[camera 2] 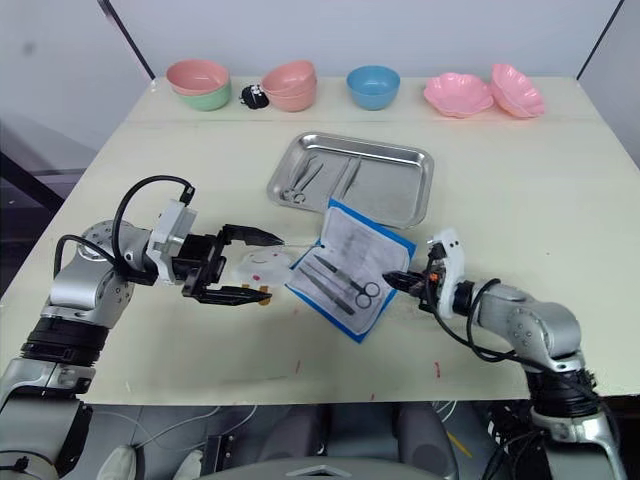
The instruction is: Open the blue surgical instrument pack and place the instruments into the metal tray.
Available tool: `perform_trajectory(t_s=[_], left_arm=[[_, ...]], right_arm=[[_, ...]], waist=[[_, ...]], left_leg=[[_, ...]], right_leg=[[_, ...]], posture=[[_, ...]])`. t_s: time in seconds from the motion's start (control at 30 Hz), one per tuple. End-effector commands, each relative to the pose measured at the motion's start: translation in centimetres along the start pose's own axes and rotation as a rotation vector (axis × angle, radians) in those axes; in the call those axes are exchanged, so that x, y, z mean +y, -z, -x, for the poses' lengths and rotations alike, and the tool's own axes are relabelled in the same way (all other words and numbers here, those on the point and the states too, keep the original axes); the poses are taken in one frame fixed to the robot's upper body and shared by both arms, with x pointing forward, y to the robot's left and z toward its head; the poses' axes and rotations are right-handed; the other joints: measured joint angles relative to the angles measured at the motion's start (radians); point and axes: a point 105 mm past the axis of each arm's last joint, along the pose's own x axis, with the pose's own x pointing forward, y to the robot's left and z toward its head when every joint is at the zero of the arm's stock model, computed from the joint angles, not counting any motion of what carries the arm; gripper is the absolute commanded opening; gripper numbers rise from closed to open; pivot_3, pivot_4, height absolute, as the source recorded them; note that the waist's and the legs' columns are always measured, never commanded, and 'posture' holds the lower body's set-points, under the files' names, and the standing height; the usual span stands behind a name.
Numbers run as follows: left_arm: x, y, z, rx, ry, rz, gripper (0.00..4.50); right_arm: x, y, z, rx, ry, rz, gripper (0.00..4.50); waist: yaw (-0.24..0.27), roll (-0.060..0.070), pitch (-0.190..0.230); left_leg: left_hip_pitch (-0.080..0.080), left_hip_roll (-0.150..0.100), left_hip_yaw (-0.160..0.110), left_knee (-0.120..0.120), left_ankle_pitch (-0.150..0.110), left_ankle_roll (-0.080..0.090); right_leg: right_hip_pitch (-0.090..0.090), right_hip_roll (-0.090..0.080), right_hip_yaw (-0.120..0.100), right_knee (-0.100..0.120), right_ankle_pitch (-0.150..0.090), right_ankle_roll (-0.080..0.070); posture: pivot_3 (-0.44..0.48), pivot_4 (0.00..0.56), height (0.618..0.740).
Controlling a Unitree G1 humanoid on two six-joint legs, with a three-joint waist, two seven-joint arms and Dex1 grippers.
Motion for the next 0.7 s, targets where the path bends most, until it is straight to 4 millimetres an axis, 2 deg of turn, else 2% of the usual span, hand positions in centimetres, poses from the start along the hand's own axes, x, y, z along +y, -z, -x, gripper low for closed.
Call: perform_trajectory(t_s=[0.03, 0.33, 0.5, 0.7], left_arm=[[-0.7, -1.0, 0.2, -0.014, 0.055, -0.052, 4.50], [-1.3, -1.0, 0.4, -0.016, 0.055, -0.050, 4.50], [-1.5, -0.9, 0.3, -0.013, 0.059, -0.046, 4.50], [-1.6, -0.8, 0.2, -0.006, 0.068, -0.052, 4.50]], right_arm=[[0.5, -0.4, 0.4, 0.043, -0.099, 0.001, 0.10], [-0.4, -0.5, 1.7, 0.255, -0.201, 0.102, 0.10], [-2.1, -1.8, 0.8, 0.282, -0.162, 0.180, 0.10], [-3.1, -3.2, -0.9, 0.289, -0.134, 0.259, 0.10]], waist=[[0.000, 0.000, 0.000], [-0.002, 0.000, 0.001], [-0.003, 0.001, 0.001], [-0.003, 0.001, 0.001]], left_leg=[[0.000, 0.000, 0.000, 0.000, 0.000, 0.000], [-0.002, 0.000, 0.001, 0.000, 0.000, 0.000], [-0.003, 0.000, 0.002, 0.000, 0.000, 0.000], [-0.003, 0.000, 0.001, 0.000, 0.000, 0.000]], right_leg=[[0.000, 0.000, 0.000, 0.000, 0.000, 0.000], [-0.003, 0.000, 0.000, 0.000, 0.000, 0.000], [-0.004, 0.000, 0.001, 0.001, 0.000, 0.000], [-0.004, 0.000, 0.001, 0.001, 0.000, 0.000]], posture=[[0.000, 0.150, 0.740], [0.000, 0.150, 0.740], [0.000, 0.150, 0.740], [0.000, 0.150, 0.740]])
